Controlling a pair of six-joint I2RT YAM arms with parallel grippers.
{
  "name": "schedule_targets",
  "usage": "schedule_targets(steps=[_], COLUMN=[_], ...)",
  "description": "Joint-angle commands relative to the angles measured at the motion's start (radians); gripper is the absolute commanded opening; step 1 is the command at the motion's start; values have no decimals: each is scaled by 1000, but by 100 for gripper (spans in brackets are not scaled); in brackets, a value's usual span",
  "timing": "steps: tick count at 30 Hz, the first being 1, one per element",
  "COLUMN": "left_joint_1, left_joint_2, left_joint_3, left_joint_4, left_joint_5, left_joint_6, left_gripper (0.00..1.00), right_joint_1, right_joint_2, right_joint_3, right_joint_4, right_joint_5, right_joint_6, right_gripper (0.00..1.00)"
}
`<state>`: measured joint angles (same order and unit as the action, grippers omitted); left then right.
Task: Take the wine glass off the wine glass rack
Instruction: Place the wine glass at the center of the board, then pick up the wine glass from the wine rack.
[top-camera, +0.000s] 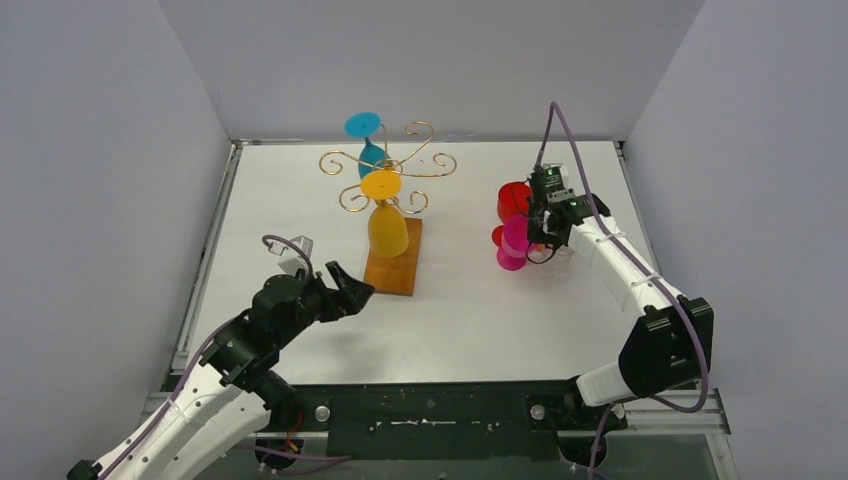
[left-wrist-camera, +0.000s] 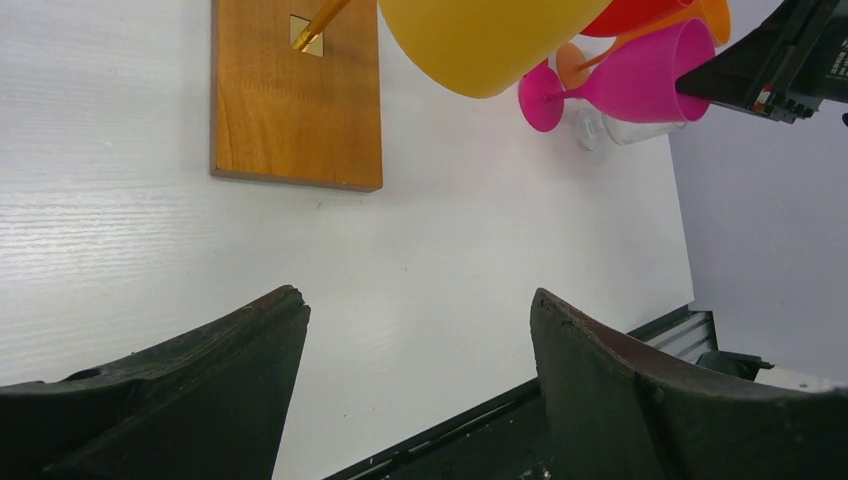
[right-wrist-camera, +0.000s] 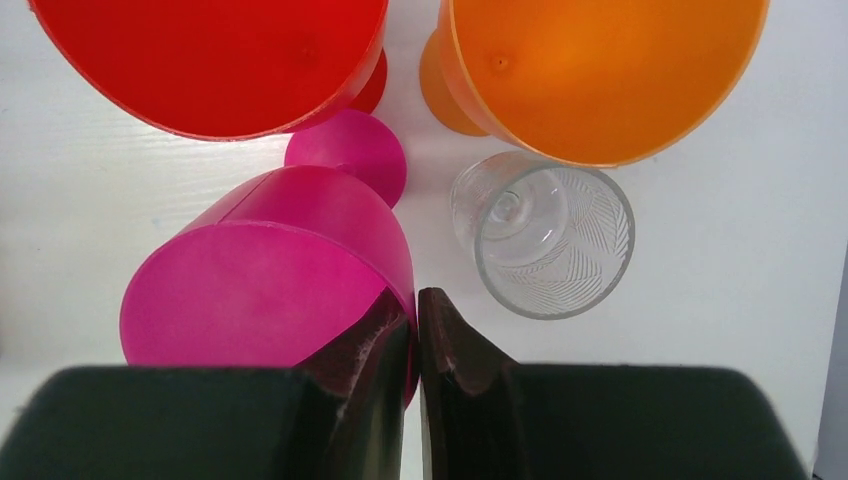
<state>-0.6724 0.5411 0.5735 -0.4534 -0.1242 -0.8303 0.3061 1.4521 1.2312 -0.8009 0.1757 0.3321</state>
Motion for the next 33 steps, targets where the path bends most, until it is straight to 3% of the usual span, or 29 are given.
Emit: schedule_targets(steps=[1,8,14,20,24,29,33], left_joint_1=[4,2,2,2,2,3,3], left_joint_2=[18,43,41,16,7,0,-15], left_joint_3=[27,27,30,32,15,-70,-148], left_joint_4=[103,165,188,199,256,389,506], left_joint_5=[77,97,100,73,20,-55,-69], left_joint_6=[60,169,203,254,291,207,103], left_gripper=[79,80,80,79,79,80,80], right_joint_1=[-7,-6,-7,-6,-2,133,314], right_joint_2=[17,2,-11,-74,-141,-332,-486], right_joint_3=[38,57,104,189,253,223,125], right_joint_4=[21,9,-17,-44,-46,174,411], right_joint_5=[-6,-30,-47,-97,-133,-269,-234], right_joint_6=[-31,-56,-66,-81,-90,-173,-302], right_gripper=[12,40,48,63,64,65,75])
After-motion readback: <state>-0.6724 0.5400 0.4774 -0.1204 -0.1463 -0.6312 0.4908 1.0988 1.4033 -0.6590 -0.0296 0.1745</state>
